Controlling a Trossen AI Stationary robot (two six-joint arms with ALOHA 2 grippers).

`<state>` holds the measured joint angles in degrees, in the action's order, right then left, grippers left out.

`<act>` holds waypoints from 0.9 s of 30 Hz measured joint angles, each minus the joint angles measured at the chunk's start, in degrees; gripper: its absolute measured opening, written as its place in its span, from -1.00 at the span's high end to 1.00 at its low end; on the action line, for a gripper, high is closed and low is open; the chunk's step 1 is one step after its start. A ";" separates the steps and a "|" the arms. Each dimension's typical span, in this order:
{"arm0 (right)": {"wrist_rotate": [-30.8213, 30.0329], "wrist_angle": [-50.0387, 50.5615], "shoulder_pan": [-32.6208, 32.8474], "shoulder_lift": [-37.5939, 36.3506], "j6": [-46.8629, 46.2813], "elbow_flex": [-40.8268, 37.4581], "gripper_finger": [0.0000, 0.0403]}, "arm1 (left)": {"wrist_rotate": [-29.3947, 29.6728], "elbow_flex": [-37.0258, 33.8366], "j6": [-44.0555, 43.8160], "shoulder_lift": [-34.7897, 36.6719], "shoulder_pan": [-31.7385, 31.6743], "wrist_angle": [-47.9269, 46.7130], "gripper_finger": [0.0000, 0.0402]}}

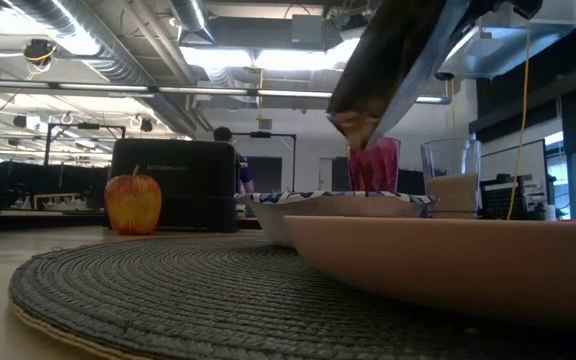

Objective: Arrange a breakfast setting
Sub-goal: Pour the cereal from the cereal box into the blue patterned bowl

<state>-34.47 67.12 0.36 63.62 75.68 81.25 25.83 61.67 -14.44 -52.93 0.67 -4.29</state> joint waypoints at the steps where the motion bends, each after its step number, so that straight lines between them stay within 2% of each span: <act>1: 0.03 0.00 0.00 0.01 -0.14 0.00 0.37 | 0.02 0.00 0.00 0.00 0.00 0.02 0.13; 3: 1.20 0.51 0.00 0.01 0.26 0.00 0.37 | 0.02 0.00 0.00 0.00 -0.02 0.02 0.13; 6: -0.99 0.09 0.04 0.01 -0.43 0.00 0.37 | 0.02 0.00 0.00 0.00 0.00 0.00 0.13; 13: 1.68 0.42 0.00 0.01 -0.35 0.00 0.37 | 0.02 0.00 0.02 0.00 -0.02 0.00 0.13; 16: -0.99 0.04 0.04 0.03 -1.41 0.00 0.38 | 0.00 0.00 0.02 0.00 0.00 0.00 0.13; 27: 1.04 0.50 0.00 0.01 -2.07 0.00 0.65 | 0.00 0.00 0.00 0.00 0.00 0.00 0.13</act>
<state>-33.43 67.62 0.36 63.64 73.60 81.25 25.82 61.67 -14.44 -52.93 0.67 -4.29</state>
